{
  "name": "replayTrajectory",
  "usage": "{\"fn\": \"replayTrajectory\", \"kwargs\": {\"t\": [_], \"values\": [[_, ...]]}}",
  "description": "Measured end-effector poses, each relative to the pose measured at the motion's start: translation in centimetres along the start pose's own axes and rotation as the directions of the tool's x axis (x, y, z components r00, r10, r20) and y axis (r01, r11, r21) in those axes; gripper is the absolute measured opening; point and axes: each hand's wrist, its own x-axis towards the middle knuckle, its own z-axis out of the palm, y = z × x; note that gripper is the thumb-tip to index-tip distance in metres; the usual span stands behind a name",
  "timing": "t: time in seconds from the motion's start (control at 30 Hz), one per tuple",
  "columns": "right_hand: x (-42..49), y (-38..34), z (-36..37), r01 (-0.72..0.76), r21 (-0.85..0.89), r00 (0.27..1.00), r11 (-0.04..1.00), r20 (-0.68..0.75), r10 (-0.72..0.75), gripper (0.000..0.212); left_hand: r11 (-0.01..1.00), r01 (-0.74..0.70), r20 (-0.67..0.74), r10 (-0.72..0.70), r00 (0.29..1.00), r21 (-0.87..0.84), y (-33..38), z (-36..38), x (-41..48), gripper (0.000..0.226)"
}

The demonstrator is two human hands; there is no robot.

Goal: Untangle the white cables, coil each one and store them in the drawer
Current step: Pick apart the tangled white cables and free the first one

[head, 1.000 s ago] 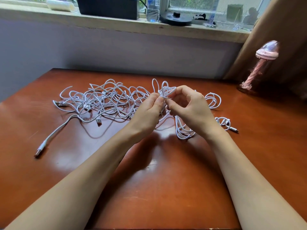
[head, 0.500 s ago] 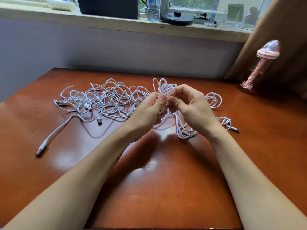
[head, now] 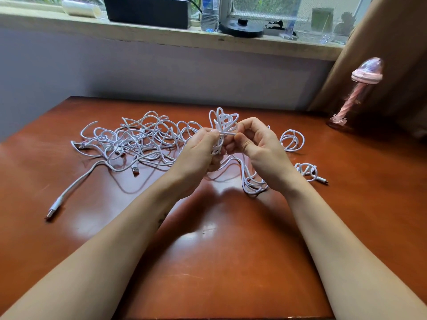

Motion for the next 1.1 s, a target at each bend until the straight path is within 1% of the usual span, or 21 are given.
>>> {"fn": "replayTrajectory", "kwargs": {"t": [0.1,0.17,0.27,0.33,0.43,0.53,0.63,0.7,0.77,0.87,0.93,1.0,1.1], "values": [[0.0,0.1,0.0,-0.024,0.064,1.000,0.998,0.005,0.024,0.017,0.999,0.016,-0.021,-0.017,1.000,-0.042,0.0,0.2,0.1,0.023],[0.1,0.3,-0.1,-0.030,0.086,0.999,0.996,-0.018,0.032,0.013,0.999,0.007,-0.026,-0.008,1.000,-0.050,-0.1,0.2,0.1,0.025],[0.3,0.5,-0.4,-0.038,0.056,0.996,0.998,-0.081,0.043,0.006,0.999,-0.039,-0.002,0.039,0.999,-0.033,-0.2,0.0,0.0,0.021],[0.3,0.7,-0.4,-0.056,0.023,0.994,0.998,-0.097,0.058,0.004,0.998,-0.056,0.017,0.056,0.998,-0.002,-0.3,0.0,-0.1,0.019],[0.3,0.9,-0.3,-0.069,0.000,0.993,0.998,-0.094,0.068,0.007,0.997,-0.071,0.004,0.071,0.997,0.030,-0.3,-0.1,-0.1,0.017],[0.2,0.7,-0.3,-0.066,0.008,0.994,0.998,-0.083,0.066,0.012,0.997,-0.070,-0.035,0.071,0.997,0.039,-0.5,-0.2,0.1,0.018],[0.2,0.5,-0.4,-0.077,0.034,0.993,0.996,-0.083,0.080,0.018,0.991,-0.098,-0.059,0.103,0.993,0.089,-0.8,-0.4,0.2,0.022],[0.3,0.5,-0.4,-0.071,0.037,0.993,0.997,-0.091,0.075,0.019,0.989,-0.112,-0.079,0.120,0.990,0.092,-0.9,-0.3,0.3,0.023],[0.3,0.7,-0.5,-0.051,0.015,0.994,0.999,-0.096,0.052,0.019,0.988,-0.127,-0.089,0.135,0.987,0.086,-0.9,-0.2,0.3,0.020],[0.3,0.7,-0.8,-0.023,-0.020,0.995,1.000,-0.095,0.021,0.024,0.979,-0.152,-0.091,0.165,0.982,0.134,-0.8,-0.2,0.3,0.014],[0.3,0.6,-0.9,-0.006,-0.042,0.996,0.999,-0.090,0.002,0.027,0.983,-0.146,-0.081,0.156,0.984,0.114,-0.6,-0.3,0.3,0.014],[0.1,0.4,-1.0,-0.002,-0.036,0.997,0.999,-0.082,-0.001,0.025,0.989,-0.126,-0.076,0.132,0.988,0.080,-0.6,-0.1,0.3,0.017],[-0.2,0.1,-1.0,-0.009,-0.050,0.997,0.999,-0.080,0.005,0.023,0.994,-0.103,-0.079,0.106,0.991,0.041,-0.7,0.2,0.1,0.015]]}}
